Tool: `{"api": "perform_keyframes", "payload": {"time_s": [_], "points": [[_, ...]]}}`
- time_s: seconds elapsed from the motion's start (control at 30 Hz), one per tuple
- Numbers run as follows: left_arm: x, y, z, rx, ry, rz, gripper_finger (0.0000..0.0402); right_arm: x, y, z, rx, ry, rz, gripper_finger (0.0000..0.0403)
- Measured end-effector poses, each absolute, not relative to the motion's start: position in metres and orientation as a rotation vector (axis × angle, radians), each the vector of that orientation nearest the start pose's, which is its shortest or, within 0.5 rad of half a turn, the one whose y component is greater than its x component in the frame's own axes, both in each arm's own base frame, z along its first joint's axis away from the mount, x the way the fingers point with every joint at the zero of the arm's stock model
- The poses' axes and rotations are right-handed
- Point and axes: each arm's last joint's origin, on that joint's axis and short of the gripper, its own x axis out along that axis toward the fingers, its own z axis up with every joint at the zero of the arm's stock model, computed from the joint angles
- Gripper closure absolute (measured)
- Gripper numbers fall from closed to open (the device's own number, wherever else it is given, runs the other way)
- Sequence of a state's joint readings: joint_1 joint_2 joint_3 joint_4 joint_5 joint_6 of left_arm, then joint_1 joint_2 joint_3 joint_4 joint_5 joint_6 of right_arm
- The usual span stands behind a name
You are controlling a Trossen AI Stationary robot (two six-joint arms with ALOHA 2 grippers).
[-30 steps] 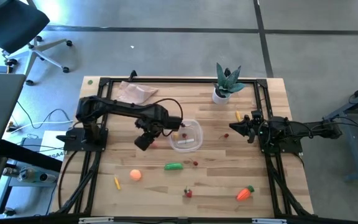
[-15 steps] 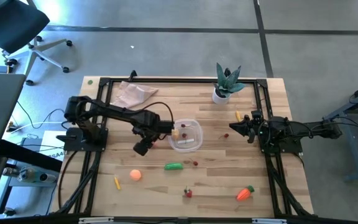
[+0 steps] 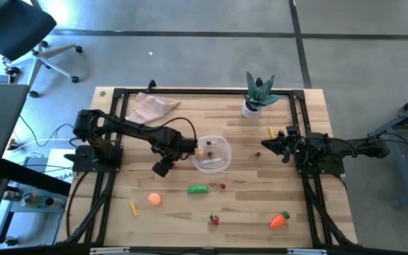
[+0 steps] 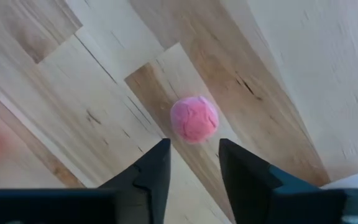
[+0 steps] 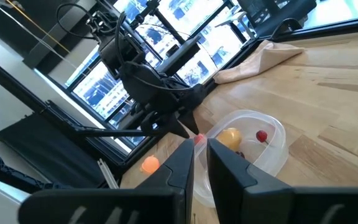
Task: Pick and placing Produce into tupperware
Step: Put the pink peach into the transparent bin
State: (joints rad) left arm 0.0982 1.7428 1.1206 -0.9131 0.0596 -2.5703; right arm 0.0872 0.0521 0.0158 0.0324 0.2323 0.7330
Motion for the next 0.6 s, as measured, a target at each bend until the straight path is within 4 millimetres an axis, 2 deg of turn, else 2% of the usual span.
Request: {"api": "perform_keyframes", "payload": {"time_s": [0.17, 0.6], "points": [[0.301, 0.028, 0.173, -2.02, 0.529, 1.918, 0.024, 0.099, 0.002, 0.168, 0.731, -0.05, -0.14, 0.0366], [0.297, 0.027, 0.16, -2.034, 0.529, 1.903, 0.0249, 0.099, 0.002, 0.168, 0.731, -0.05, -0.14, 0.0366]]}}
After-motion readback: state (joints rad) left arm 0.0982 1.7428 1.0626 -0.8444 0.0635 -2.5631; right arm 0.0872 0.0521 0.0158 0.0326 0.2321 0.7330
